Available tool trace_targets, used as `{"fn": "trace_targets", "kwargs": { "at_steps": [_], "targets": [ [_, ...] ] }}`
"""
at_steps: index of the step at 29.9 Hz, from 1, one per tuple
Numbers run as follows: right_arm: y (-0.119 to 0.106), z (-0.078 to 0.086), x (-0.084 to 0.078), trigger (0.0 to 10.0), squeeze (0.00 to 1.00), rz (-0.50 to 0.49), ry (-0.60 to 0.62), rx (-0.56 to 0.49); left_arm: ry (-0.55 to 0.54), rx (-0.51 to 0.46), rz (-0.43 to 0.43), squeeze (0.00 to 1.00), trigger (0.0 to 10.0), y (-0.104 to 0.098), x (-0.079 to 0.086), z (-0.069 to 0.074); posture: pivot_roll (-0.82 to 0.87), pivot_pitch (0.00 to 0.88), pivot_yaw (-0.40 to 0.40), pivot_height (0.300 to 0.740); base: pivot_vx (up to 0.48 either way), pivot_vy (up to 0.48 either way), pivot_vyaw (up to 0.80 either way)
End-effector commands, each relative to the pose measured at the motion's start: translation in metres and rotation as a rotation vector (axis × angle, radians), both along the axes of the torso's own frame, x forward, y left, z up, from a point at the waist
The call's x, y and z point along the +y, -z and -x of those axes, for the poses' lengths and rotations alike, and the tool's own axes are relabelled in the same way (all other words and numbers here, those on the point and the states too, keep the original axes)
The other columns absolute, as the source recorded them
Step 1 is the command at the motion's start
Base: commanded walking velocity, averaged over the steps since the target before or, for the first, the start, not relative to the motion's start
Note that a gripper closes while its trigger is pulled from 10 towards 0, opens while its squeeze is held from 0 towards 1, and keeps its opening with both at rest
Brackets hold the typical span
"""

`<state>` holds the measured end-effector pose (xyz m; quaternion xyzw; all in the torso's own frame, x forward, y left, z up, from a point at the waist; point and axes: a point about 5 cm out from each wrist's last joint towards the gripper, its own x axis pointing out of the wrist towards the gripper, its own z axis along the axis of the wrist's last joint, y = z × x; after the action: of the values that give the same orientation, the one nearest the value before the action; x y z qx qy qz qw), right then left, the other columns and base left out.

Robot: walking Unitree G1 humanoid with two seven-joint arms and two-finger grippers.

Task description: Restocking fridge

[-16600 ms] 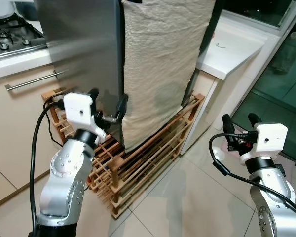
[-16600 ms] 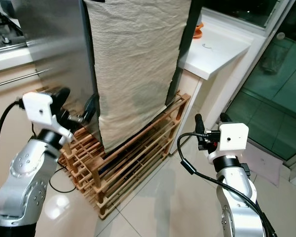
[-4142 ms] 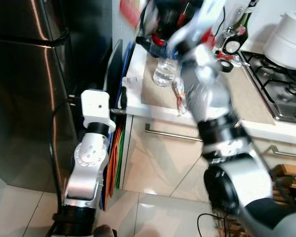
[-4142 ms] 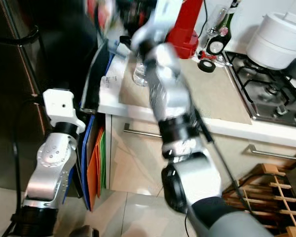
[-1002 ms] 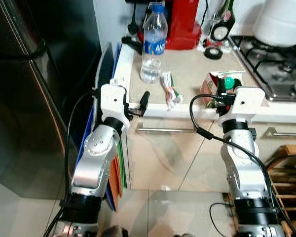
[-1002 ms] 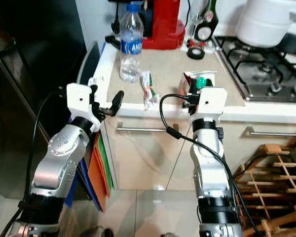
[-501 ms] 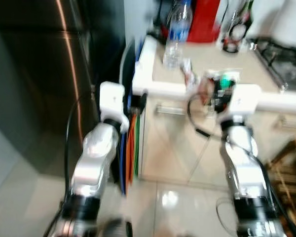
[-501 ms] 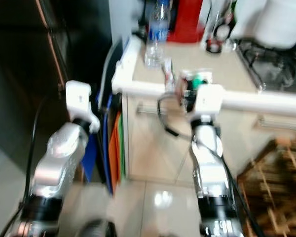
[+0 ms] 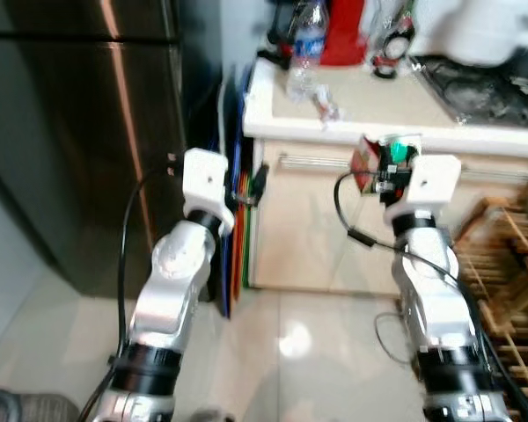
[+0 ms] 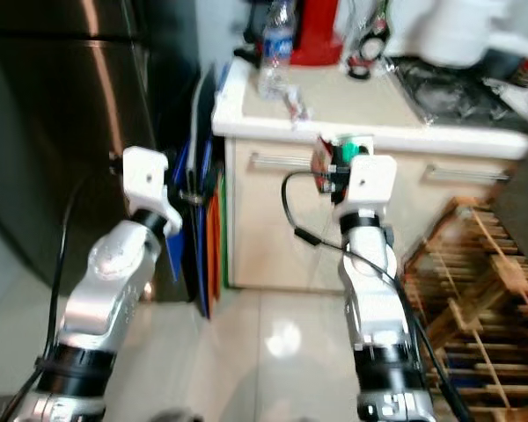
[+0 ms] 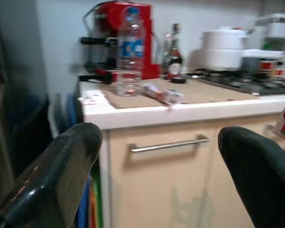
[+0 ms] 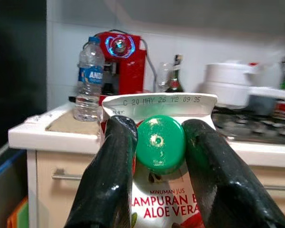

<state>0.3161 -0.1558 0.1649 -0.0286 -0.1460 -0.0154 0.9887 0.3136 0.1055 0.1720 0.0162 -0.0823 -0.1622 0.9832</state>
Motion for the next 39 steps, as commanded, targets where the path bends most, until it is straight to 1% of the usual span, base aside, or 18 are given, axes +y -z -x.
{"fn": "trace_targets", "kwargs": {
  "at_steps": [1, 3, 7, 8, 9, 10, 13, 15, 23, 30, 35, 39],
  "targets": [
    [-0.002, 0.000, -0.003, 0.0, 0.00, 0.005, 0.005, -0.002, -0.007, 0.002, -0.003, 0.00, 10.0, 0.002, 0.000, 0.000, 0.05, 0.000, -0.042, 0.740, 0.000, 0.000, 0.00],
    [0.002, 0.001, -0.003, 0.0, 0.00, 0.008, 0.003, 0.012, -0.012, 0.007, 0.011, 0.00, 10.0, 0.005, 0.001, 0.001, 0.05, 0.000, -0.044, 0.740, 0.000, 0.000, 0.00],
    [0.008, 0.005, -0.002, 0.0, 0.00, 0.021, -0.007, 0.034, 0.012, 0.000, 0.004, 0.00, 10.0, 0.007, -0.002, 0.004, 0.05, 0.000, -0.048, 0.740, 0.000, 0.000, 0.00],
    [0.009, 0.005, -0.003, 0.0, 0.00, 0.023, -0.007, 0.039, 0.018, -0.005, 0.005, 0.04, 10.0, 0.007, -0.003, 0.005, 0.05, 0.000, -0.048, 0.740, 0.000, -0.480, 0.00],
    [0.010, 0.006, -0.003, 0.0, 0.00, 0.026, -0.006, 0.043, 0.027, -0.007, 0.009, 0.05, 10.0, 0.007, -0.006, 0.006, 0.05, 0.000, -0.048, 0.740, 0.000, -0.472, 0.00],
    [0.011, 0.006, -0.003, 0.0, 0.00, 0.027, -0.005, 0.048, 0.042, -0.007, 0.011, 0.01, 10.0, 0.007, -0.009, 0.008, 0.05, 0.000, -0.047, 0.740, 0.000, -0.469, 0.00],
    [0.012, 0.005, -0.005, 0.0, 0.00, 0.028, 0.001, 0.051, 0.102, 0.020, 0.045, 0.00, 10.0, 0.010, -0.017, 0.012, 0.05, 0.000, -0.045, 0.740, 0.000, -0.470, 0.00],
    [0.011, 0.004, -0.005, 0.0, 0.00, 0.030, 0.001, 0.052, 0.122, 0.029, 0.055, 0.00, 10.0, 0.011, -0.019, 0.014, 0.05, 0.000, -0.044, 0.740, 0.000, -0.476, 0.00],
    [0.012, -0.001, -0.007, 0.0, 0.00, 0.036, -0.005, 0.063, 0.137, 0.005, 0.089, 0.00, 10.0, 0.007, -0.020, 0.019, 0.05, 0.000, -0.044, 0.740, 0.000, -0.480, 0.00],
    [0.012, -0.003, -0.007, 0.0, 0.00, 0.037, -0.005, 0.065, 0.184, -0.019, 0.130, 0.00, 10.0, 0.002, -0.024, 0.025, 0.05, 0.000, -0.045, 0.740, 0.000, -0.480, 0.00],
    [0.014, -0.004, -0.007, 0.0, 0.00, 0.037, -0.005, 0.071, 0.198, -0.050, 0.156, 0.00, 10.0, -0.003, -0.024, 0.027, 0.05, 0.000, -0.046, 0.740, 0.000, -0.480, 0.00],
    [0.014, -0.004, -0.009, 0.0, 0.00, 0.038, 0.003, 0.072, 0.223, -0.066, 0.141, 0.00, 10.0, -0.005, -0.025, 0.028, 0.05, 0.000, -0.044, 0.740, 0.000, -0.480, 0.00]
  ]
}}
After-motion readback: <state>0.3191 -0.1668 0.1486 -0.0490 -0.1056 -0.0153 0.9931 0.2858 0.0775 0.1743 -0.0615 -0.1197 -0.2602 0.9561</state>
